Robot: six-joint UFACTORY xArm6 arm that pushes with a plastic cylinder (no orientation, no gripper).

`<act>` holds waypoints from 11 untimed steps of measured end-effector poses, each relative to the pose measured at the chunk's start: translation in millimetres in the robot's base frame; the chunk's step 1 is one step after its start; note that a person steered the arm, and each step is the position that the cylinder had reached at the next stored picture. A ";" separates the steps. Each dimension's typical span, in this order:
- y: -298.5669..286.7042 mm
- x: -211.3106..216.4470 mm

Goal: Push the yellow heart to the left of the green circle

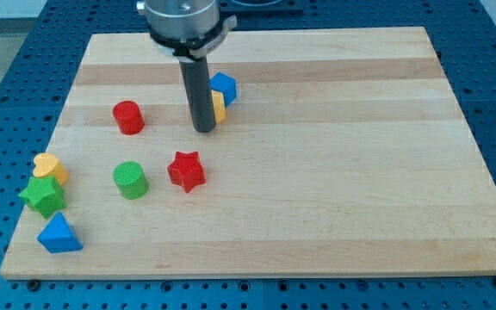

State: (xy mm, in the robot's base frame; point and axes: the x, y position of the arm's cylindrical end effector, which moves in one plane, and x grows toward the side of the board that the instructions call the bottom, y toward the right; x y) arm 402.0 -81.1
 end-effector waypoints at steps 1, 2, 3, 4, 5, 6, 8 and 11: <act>-2.1 3.3; -10.8 13.5; -32.3 44.6; -79.0 43.4; -131.6 31.6; -191.9 23.2; -223.8 26.5; -223.6 89.7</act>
